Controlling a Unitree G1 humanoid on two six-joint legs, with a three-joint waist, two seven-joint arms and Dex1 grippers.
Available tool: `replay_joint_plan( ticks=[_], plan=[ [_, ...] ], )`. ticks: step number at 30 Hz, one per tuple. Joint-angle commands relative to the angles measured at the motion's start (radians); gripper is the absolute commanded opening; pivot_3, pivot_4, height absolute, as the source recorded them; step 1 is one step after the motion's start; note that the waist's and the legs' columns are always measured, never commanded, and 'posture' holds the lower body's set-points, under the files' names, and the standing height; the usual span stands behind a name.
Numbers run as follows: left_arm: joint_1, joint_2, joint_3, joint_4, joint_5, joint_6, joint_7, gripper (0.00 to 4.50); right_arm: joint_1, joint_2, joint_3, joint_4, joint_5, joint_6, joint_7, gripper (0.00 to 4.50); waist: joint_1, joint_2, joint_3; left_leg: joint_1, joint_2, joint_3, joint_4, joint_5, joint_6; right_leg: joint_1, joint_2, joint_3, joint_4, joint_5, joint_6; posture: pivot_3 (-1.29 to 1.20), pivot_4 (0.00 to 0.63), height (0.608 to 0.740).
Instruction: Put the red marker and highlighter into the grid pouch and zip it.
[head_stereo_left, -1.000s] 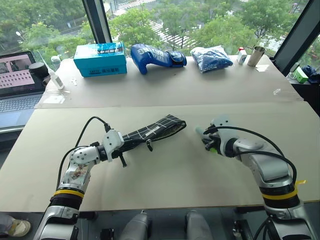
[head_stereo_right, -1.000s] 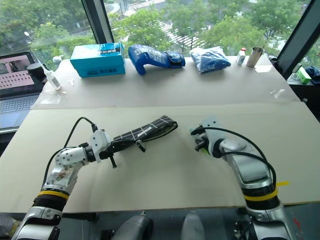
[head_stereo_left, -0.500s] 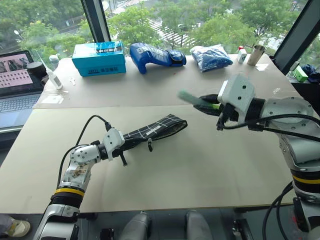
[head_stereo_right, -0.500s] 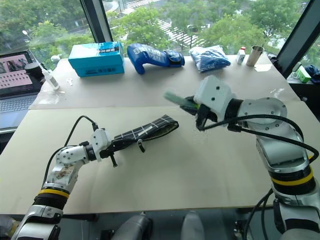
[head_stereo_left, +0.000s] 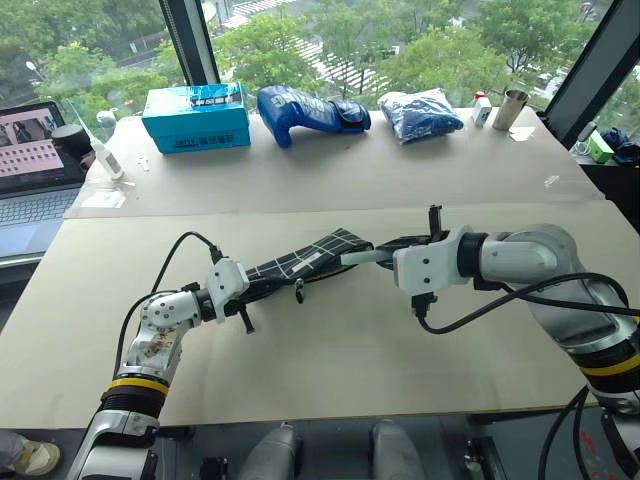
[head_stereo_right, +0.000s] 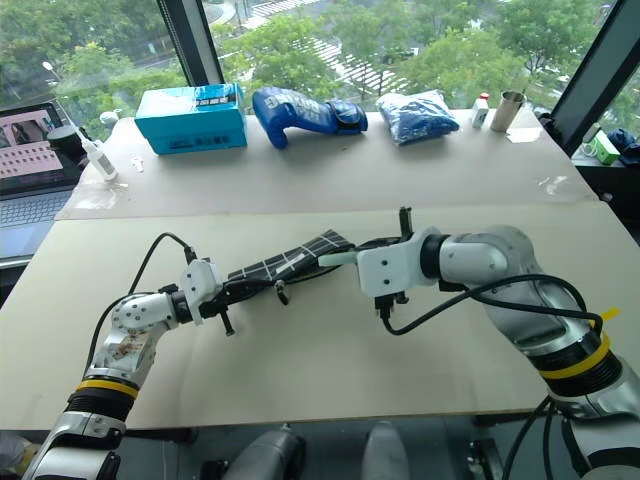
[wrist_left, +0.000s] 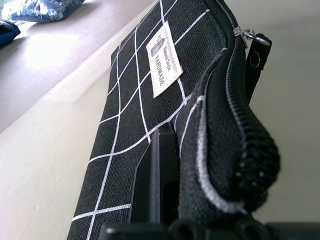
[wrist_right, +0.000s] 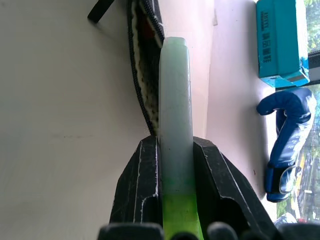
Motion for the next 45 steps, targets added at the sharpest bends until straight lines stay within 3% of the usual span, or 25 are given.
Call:
replay_joint_plan(
  ticks=[1, 19, 24, 31, 33, 37, 42, 45],
  plan=[
    [-0.014, 0.007, 0.007, -0.024, -0.011, -0.001, -0.003, 0.00, -0.016, 0.026, 0.004, 0.009, -0.050, -0.044, -0.006, 0.44, 0.000, 0.000, 0.000, 0.000, 0.000, 0.000, 0.000, 0.000, 0.000, 0.000, 0.000, 0.000, 0.000, 0.000, 0.000, 0.00, 0.150, 0.740],
    [-0.029, 0.008, 0.002, -0.013, -0.008, 0.004, -0.016, 0.00, -0.138, 0.243, 0.151, 0.168, -0.253, -0.194, -0.005, 0.44, -0.002, 0.000, 0.000, 0.000, 0.000, 0.000, 0.000, 0.000, 0.000, 0.000, 0.000, 0.000, 0.000, 0.000, 0.000, 0.00, 0.150, 0.740],
    [-0.035, 0.004, 0.001, -0.010, -0.006, 0.005, -0.019, 0.00, -0.174, 0.350, 0.223, 0.279, -0.341, -0.279, -0.088, 0.44, -0.004, 0.000, 0.000, 0.001, 0.000, 0.000, 0.000, 0.000, -0.001, -0.001, 0.001, 0.000, 0.001, 0.000, 0.000, 0.00, 0.150, 0.740],
    [-0.036, 0.004, 0.004, -0.011, -0.004, 0.004, -0.017, 0.00, -0.225, 0.430, 0.222, 0.424, -0.365, -0.343, -0.156, 0.44, -0.009, 0.000, 0.000, 0.000, 0.000, -0.001, 0.000, 0.001, -0.001, -0.002, 0.001, 0.000, 0.002, 0.000, 0.000, 0.00, 0.150, 0.740],
    [-0.032, 0.006, 0.006, -0.015, -0.004, 0.005, -0.015, 0.00, -0.213, 0.427, 0.199, 0.415, -0.324, -0.322, -0.123, 1.45, -0.009, 0.000, 0.000, 0.001, 0.000, -0.002, 0.000, 0.001, -0.001, -0.002, 0.001, 0.000, 0.002, 0.000, 0.000, 0.00, 0.150, 0.740],
    [-0.025, 0.008, 0.008, -0.018, -0.004, 0.004, -0.014, 0.00, -0.197, 0.381, 0.142, 0.389, -0.257, -0.255, -0.052, 2.66, -0.009, 0.000, 0.000, 0.000, 0.000, -0.004, 0.000, 0.001, -0.001, -0.002, 0.001, 0.000, 0.002, 0.000, 0.000, 0.00, 0.150, 0.740],
    [-0.026, 0.006, 0.008, -0.008, -0.004, 0.000, -0.014, 0.00, -0.183, 0.319, -0.015, 0.325, -0.079, -0.130, 0.014, 2.66, -0.007, 0.000, 0.000, 0.000, 0.000, -0.005, 0.000, 0.001, -0.001, -0.002, 0.001, 0.001, 0.002, 0.000, 0.000, 0.00, 0.150, 0.740],
    [-0.022, 0.005, 0.009, -0.011, -0.005, -0.001, -0.012, 0.00, -0.153, 0.253, -0.158, 0.252, 0.078, 0.041, 0.081, 2.66, -0.005, 0.000, 0.000, 0.000, 0.000, -0.005, -0.001, 0.001, -0.001, -0.002, 0.001, 0.001, 0.002, 0.000, 0.000, 0.00, 0.150, 0.740]
  ],
)
